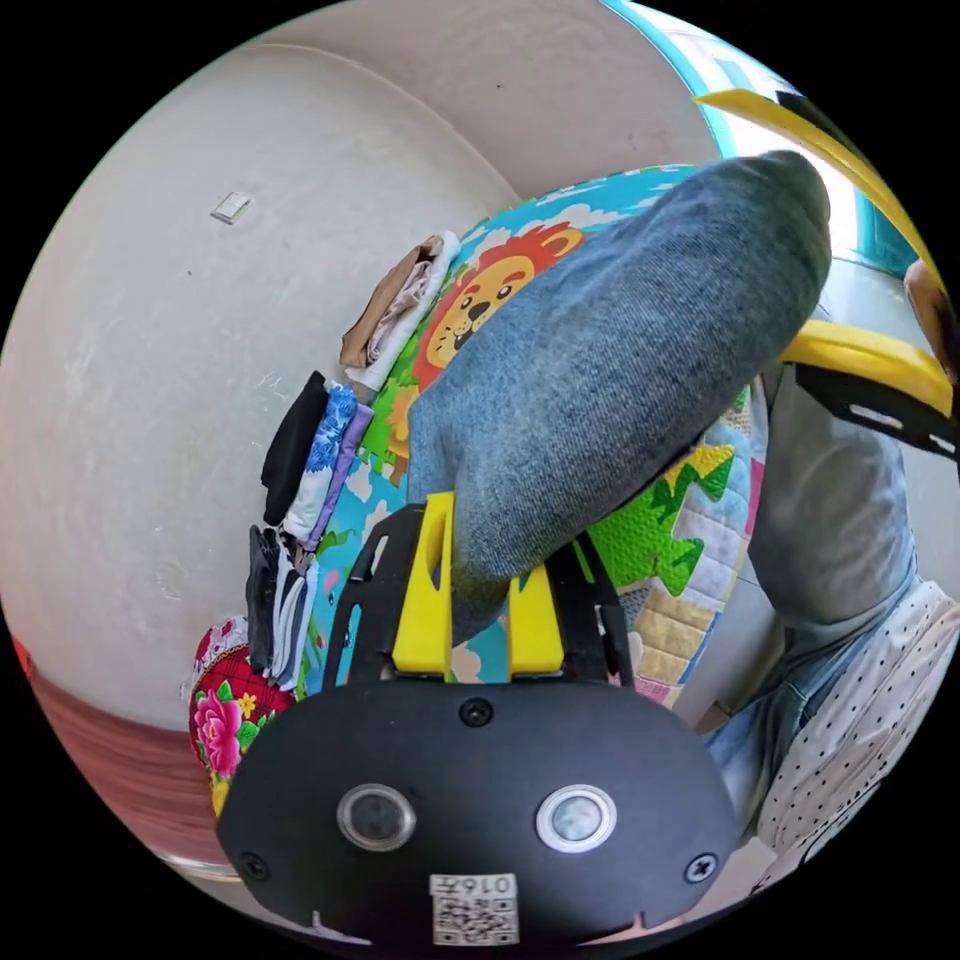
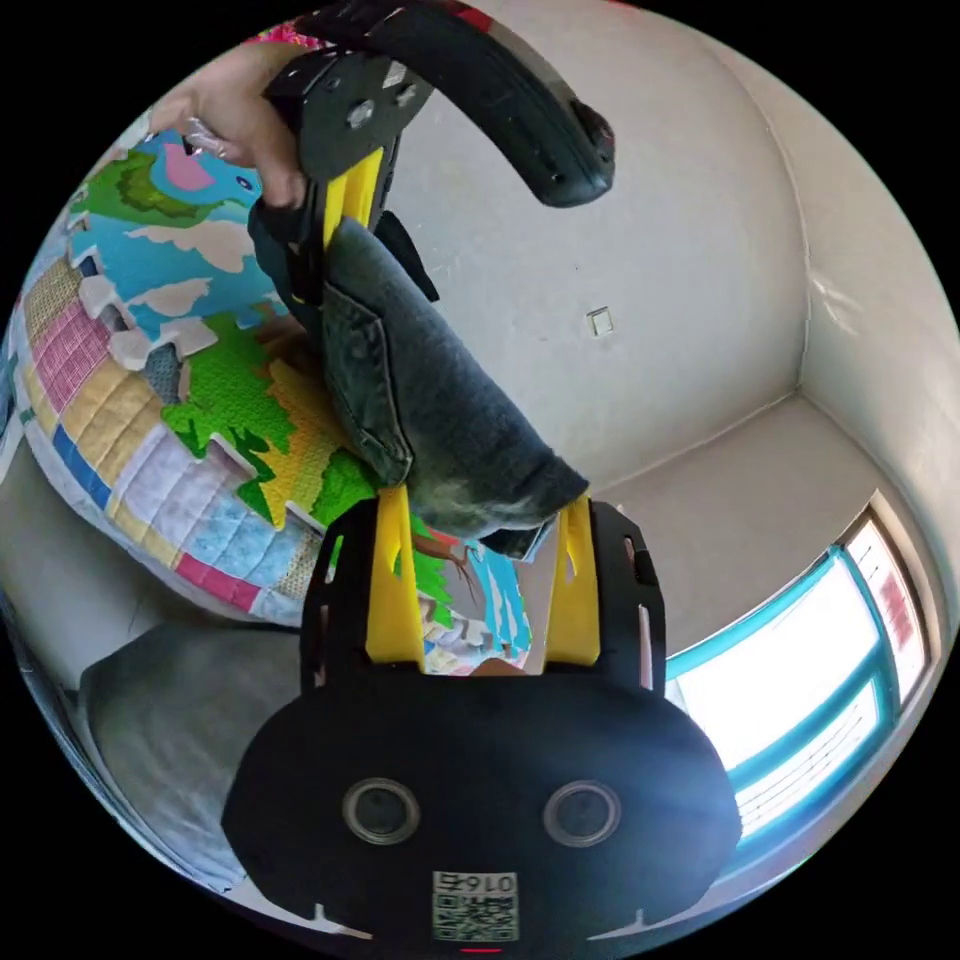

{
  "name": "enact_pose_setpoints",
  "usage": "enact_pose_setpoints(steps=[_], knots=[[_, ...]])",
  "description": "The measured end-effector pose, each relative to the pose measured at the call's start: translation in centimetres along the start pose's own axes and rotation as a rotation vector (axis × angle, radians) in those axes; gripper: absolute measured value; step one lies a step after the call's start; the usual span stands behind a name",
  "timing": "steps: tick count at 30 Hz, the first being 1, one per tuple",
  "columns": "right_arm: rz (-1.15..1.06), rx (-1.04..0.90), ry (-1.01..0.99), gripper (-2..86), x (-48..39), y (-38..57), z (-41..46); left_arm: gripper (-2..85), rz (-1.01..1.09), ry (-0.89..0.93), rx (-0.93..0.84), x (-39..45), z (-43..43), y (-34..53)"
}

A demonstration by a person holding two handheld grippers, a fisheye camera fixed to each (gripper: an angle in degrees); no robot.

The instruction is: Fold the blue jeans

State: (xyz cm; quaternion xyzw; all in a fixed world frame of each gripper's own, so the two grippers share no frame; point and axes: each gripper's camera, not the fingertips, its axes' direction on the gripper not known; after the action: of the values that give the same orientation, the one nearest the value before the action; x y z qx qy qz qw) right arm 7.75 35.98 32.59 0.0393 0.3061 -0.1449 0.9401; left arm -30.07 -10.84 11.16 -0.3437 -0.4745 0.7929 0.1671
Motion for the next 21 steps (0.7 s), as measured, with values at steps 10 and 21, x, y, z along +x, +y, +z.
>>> enact_pose_setpoints(steps=[10, 21], knots=[[-0.224, 0.022, -0.002, 17.1, -1.9, -1.1, -0.5, 7.4, -0.010, -0.044, -0.033, 3.1, 2.5, -3.5], [-0.302, -0.031, -0.141, 21.1, -4.4, -4.6, 4.5, 7.6, 0.002, -0.040, -0.035, 4.2, 4.7, -6.5]])
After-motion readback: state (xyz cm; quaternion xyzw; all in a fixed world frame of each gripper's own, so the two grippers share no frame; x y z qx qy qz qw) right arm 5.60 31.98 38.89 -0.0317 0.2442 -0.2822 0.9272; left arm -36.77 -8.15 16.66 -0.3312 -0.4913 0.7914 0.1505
